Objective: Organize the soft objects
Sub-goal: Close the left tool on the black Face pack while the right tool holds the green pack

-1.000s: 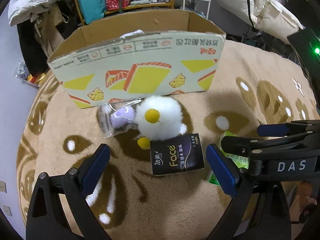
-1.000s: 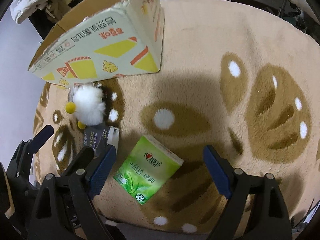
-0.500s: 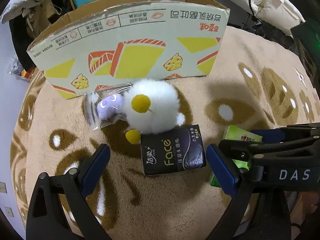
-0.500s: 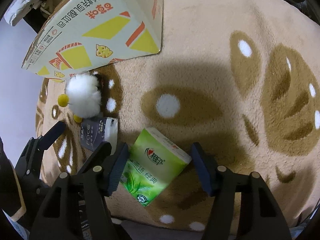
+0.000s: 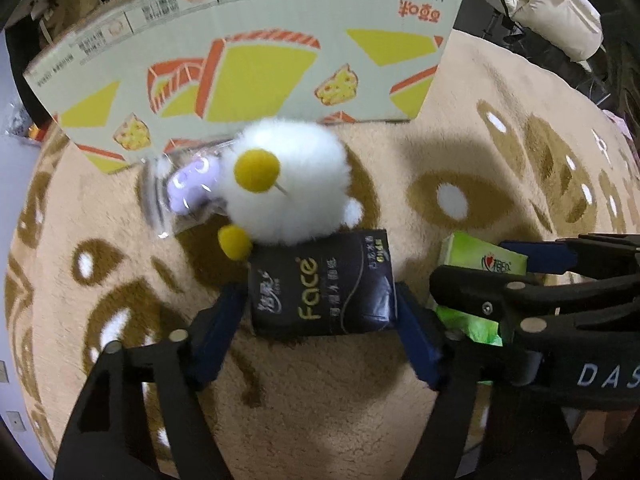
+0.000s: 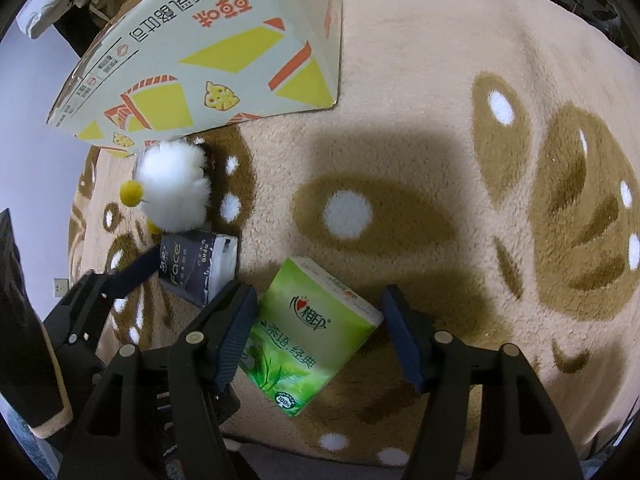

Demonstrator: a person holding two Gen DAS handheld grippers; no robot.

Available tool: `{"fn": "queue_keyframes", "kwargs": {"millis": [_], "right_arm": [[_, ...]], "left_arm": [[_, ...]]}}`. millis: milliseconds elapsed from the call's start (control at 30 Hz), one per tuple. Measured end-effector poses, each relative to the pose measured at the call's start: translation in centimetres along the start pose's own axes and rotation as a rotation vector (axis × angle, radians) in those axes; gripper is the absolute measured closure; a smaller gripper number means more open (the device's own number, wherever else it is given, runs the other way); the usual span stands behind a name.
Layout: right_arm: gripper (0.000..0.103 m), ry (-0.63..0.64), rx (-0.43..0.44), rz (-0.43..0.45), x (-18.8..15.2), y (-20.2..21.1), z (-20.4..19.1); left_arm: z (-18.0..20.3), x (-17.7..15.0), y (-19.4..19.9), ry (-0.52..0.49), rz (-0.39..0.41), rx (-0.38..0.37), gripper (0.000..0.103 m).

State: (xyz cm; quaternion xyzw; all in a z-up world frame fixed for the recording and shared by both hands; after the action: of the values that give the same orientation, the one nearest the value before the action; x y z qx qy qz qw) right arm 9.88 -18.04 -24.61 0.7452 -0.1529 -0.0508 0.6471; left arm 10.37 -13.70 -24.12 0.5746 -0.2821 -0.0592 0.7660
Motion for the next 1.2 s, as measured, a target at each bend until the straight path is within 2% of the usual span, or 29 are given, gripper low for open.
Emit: {"fn": "queue_keyframes", "kwargs": {"millis": [133,967,1133,1167,1200], "right_arm": [[0.035,0.014,-0.001,-0.001,-0.1,-0.2,-0.5],[0.035,0.039,-0.009,0.017,0.2,0.0,-1.0],[0.042,0.037,-0.021,0.062,0.9,0.9,-0.1],[0.044,0.037,-0.023,0.066,1.0,1.0,0.0],[0.051,0.04,-0.022,0.065,1.0,0.9,-0.1]], "left_arm": [[0.3,-0.2,-0.3,0.004,0.005,-0.009,0.038],[0.1,-0.3,0.0,0.014,0.013,-0.012,0.039],[-0.6,-0.2,0.4,0.029,0.024,-0.014,0.039],[-0.7,-0.2,0.5,0.03,0.025,-0.014,0.039],[-0.8,-0.2,0.5,0.032,0.024,-0.014,0.039]]}}
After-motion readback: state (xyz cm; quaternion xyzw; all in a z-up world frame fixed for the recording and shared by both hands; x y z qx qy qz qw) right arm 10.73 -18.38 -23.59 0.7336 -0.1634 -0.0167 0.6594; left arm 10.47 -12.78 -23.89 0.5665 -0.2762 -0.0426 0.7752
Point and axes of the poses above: each gripper's, at about its wrist camera, not at the fingertips, and y roughly against the way its jaws point, z to its right, x to its top, the point moved 7 cm from there along -y, roughly the way its jaws point, and after that the axes turned 10 degrees about -x, right-handed, at the moved point
